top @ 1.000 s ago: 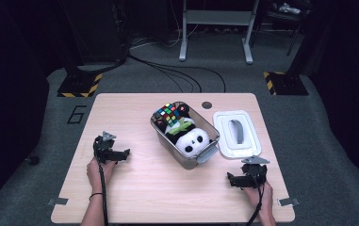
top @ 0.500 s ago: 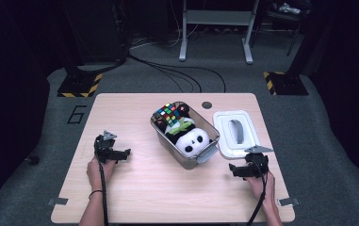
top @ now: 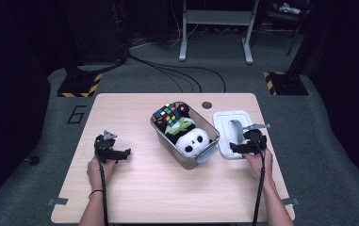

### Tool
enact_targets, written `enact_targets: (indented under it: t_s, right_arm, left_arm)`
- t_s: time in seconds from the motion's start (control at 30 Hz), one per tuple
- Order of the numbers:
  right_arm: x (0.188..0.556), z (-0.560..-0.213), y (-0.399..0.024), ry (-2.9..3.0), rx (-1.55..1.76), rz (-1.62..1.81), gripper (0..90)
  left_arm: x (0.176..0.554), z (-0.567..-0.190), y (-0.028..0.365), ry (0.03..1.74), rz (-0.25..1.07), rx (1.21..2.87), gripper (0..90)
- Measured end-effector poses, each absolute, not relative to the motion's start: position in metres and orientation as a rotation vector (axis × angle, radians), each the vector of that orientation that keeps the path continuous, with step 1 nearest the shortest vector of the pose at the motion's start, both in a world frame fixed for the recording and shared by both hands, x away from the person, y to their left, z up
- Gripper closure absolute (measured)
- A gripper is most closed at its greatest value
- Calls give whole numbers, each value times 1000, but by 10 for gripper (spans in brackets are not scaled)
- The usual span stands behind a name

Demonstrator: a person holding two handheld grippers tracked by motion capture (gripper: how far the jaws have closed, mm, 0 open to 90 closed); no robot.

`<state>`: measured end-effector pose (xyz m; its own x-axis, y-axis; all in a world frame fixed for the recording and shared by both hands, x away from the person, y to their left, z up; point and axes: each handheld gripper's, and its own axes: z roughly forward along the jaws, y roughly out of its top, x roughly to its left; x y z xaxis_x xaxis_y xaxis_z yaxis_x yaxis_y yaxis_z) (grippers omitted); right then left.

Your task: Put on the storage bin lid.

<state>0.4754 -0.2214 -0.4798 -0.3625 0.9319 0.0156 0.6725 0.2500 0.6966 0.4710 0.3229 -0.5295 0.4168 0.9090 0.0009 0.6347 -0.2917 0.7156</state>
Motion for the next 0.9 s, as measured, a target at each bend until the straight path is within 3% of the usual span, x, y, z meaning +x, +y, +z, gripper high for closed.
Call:
enact_targets:
  t_s: [0.5, 0.53, 0.7, 0.9]
  right_arm:
    - [531, -484, -227, 2117, 1593, 837, 0]
    - [533, -484, -227, 2105, 1588, 841, 34]
    - [546, -482, -225, 2067, 1581, 821, 383]
    - [558, -486, -226, 2093, 1628, 796, 601]
  left_arm:
    - [472, -530, 323, 1298, 557, 2030, 0]
    - [472, -530, 322, 1303, 557, 2026, 0]
    - [472, -530, 322, 1306, 557, 2022, 0]
    - [472, -530, 322, 1307, 557, 2023, 0]
